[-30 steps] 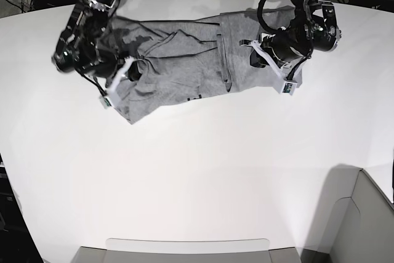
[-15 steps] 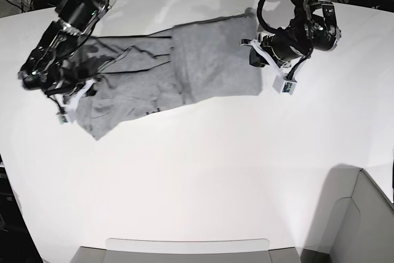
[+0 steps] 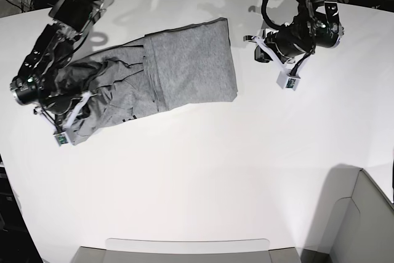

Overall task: Fold the T-shirt properly
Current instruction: 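Push the folded end with the right gripper over onto the shirt bundle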

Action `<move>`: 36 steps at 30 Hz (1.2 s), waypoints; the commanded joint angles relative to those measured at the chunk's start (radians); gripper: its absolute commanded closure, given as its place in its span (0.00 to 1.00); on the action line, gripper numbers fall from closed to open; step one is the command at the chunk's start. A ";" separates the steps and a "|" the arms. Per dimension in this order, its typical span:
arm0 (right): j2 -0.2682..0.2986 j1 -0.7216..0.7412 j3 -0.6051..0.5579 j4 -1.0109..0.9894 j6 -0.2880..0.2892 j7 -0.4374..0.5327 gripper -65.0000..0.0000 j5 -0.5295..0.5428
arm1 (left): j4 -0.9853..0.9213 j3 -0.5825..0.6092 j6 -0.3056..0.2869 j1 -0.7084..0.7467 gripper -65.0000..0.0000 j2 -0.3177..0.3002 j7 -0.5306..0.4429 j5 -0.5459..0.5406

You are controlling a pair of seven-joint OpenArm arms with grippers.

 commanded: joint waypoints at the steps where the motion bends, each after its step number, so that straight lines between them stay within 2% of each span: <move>1: -0.010 0.005 -0.023 0.064 0.011 0.007 1.00 0.012 | 0.016 -0.002 -0.001 -0.003 0.96 -0.024 -0.013 -0.010; 5: -0.067 -0.058 -0.145 0.224 0.011 0.007 1.00 0.012 | 0.016 -0.003 -0.001 0.005 0.96 -0.061 -0.013 -0.008; 7: -0.078 -0.090 -0.218 0.282 0.007 0.007 1.00 0.015 | 0.016 -0.003 -0.001 0.011 0.96 -0.083 -0.013 -0.011; 15: -0.119 -0.181 -0.400 0.357 -0.105 0.007 1.00 0.018 | 0.014 -0.003 -0.001 0.034 0.96 -0.142 -0.013 -0.007; 22: -0.133 -0.228 -0.580 0.376 -0.197 0.007 1.00 0.018 | 0.014 -0.003 -0.001 0.034 0.96 -0.150 -0.013 -0.007; 27: -0.122 -0.266 -0.747 0.370 -0.366 0.112 1.00 0.014 | 0.014 -0.003 -0.001 0.031 0.96 -0.149 -0.013 -0.007; 29: -0.099 -0.280 -0.828 0.359 -0.438 0.145 1.00 0.012 | 0.014 -0.003 -0.001 0.031 0.96 -0.149 -0.013 -0.007; 34: -0.067 -0.262 -0.997 0.276 -0.619 0.154 1.00 0.012 | 0.014 -0.003 -0.001 0.031 0.96 -0.149 -0.013 -0.007; 35: -0.056 -0.262 -1.014 0.271 -0.640 0.154 0.99 0.014 | 0.014 -0.003 -0.001 0.031 0.96 -0.149 -0.013 -0.007; 36: -0.046 -0.263 -1.034 0.271 -0.643 0.154 0.92 0.018 | 0.014 -0.003 -0.001 0.033 0.96 -0.150 -0.013 -0.007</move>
